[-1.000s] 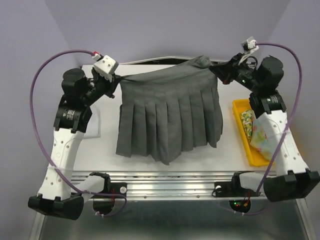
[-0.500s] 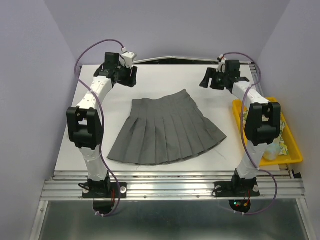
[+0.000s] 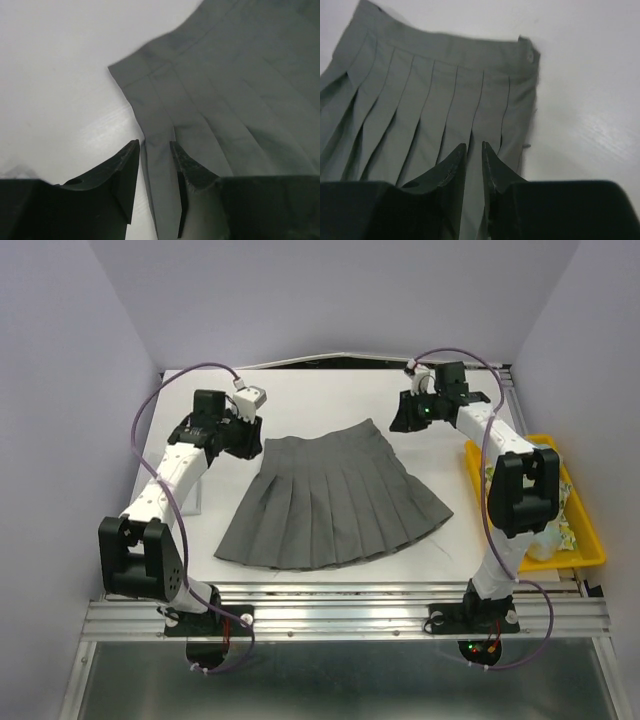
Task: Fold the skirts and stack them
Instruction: Flatten the skirt out
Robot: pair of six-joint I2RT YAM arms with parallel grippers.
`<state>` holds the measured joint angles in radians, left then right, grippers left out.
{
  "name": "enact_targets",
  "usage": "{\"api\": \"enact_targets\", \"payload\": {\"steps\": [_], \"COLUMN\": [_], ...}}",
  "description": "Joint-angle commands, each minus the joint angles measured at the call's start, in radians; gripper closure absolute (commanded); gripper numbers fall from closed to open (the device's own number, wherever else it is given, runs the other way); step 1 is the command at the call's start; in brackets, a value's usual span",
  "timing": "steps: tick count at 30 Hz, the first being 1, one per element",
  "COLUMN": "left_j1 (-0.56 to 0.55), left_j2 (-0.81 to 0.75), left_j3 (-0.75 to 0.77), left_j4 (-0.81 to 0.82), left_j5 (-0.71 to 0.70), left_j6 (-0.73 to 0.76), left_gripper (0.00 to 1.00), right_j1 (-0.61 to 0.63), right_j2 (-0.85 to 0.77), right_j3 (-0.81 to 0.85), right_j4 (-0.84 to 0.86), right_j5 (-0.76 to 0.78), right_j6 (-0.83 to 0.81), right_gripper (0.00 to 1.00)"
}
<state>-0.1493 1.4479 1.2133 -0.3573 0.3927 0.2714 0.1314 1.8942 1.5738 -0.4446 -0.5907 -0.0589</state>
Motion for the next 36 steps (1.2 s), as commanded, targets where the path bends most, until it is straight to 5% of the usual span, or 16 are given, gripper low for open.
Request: {"api": "enact_targets", "payload": {"steps": [1,10,17,22,29,33,36], "left_j1": [-0.015,-0.076,-0.079,-0.105,-0.18,-0.205,-0.203], "left_j2": [-0.004,0.137,0.429,0.69,0.994,0.955,0.806], "left_j3": [-0.09,-0.15,0.046,0.34,0.892,0.954,0.856], "left_j4": [-0.049,-0.032,-0.042,-0.106,-0.221,-0.21,-0.154], "left_j5": [0.069,0.071,0.021,0.005,-0.005,0.009,-0.009], "left_j6": [0.032,-0.034,-0.049,-0.035,0.022,0.017,0.006], "left_gripper": [0.61,0.66,0.7,0.71,0.65,0.51,0.47], "right_j1": [-0.006,0.013,0.091,0.184,0.303,0.3,0.22], "right_j2": [0.011,-0.05,-0.064,-0.092,-0.211,-0.288,-0.277], "right_j3": [-0.057,-0.303,-0.463,-0.501,-0.517,-0.445,-0.31], "right_j4": [-0.169,-0.192,-0.23,-0.286,-0.261,-0.178,-0.177], "right_j5": [0.011,0.158,0.183,0.088,-0.261,-0.414,-0.44], "right_j6": [-0.137,-0.274,-0.283,-0.24,-0.125,-0.052,-0.03], "right_gripper": [0.77,0.8,0.81,0.81,0.74,0.6,0.59]}}
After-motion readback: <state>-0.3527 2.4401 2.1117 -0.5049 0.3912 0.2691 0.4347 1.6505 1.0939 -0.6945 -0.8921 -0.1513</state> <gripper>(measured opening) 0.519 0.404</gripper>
